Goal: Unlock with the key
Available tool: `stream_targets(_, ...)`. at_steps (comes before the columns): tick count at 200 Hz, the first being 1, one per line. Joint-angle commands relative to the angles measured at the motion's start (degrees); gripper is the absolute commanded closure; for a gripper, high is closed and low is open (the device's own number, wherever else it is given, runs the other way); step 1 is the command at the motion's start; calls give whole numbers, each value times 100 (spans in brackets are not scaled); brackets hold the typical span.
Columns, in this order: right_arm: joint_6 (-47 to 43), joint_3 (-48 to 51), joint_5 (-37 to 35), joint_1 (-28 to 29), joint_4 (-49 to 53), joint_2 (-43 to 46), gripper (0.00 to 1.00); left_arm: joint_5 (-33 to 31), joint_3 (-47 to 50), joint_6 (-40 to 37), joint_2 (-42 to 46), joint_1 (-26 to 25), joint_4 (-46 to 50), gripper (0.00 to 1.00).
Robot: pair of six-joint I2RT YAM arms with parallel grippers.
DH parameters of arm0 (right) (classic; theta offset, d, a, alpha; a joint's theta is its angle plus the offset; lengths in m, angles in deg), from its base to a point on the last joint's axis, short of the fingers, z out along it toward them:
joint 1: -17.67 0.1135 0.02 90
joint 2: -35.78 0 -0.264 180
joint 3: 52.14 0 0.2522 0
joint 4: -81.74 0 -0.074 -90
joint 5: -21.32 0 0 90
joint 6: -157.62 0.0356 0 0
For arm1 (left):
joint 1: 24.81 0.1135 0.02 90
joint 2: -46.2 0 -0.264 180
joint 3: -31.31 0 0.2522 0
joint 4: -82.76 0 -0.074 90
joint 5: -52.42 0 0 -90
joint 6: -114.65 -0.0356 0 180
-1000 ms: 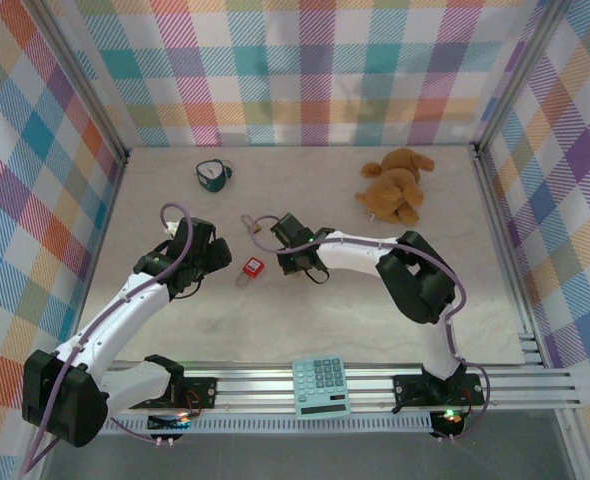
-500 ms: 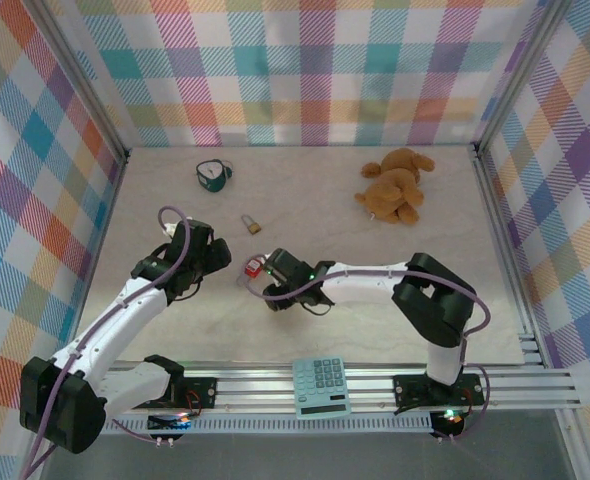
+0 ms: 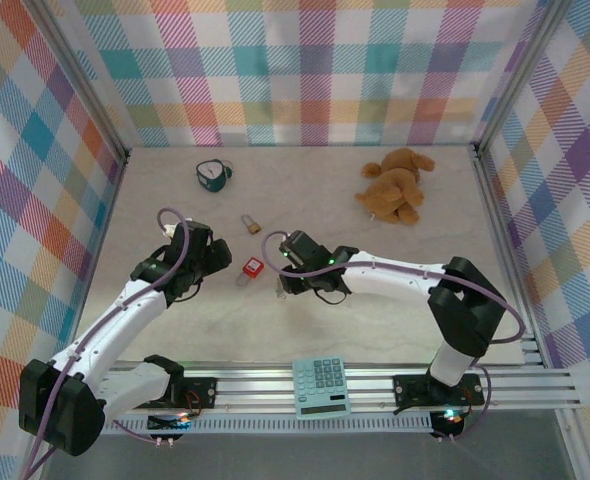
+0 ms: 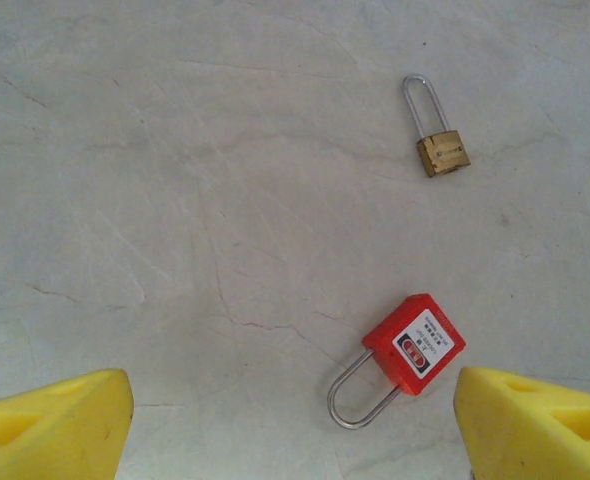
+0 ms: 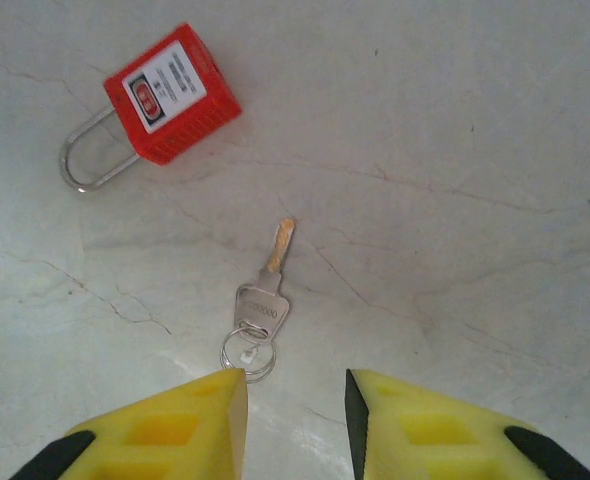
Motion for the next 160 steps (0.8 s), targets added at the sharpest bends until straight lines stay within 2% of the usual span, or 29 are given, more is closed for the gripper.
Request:
stream_targets(1, -124, -176, 140, 102, 257, -288, 67, 101, 166, 163, 25, 65, -68, 16)
stream_targets(49, -823, -587, -6, 585, 647, -849, 66, 60, 440, 280, 121, 67, -110, 16)
stream_targets(89, -1219, -1074, -722, 915, 1056, -1297, 64, 176, 485, 281, 42, 67, -171, 15)
stream_targets(129, -1548, -1326, -1232, 961, 1215, -1496, 65, 180, 459, 267, 33, 67, -152, 15)
stream_targets(160, -1984, -1278, -1275, 957, 1077, -1513, 65, 132, 464, 234, 126, 67, -121, 15)
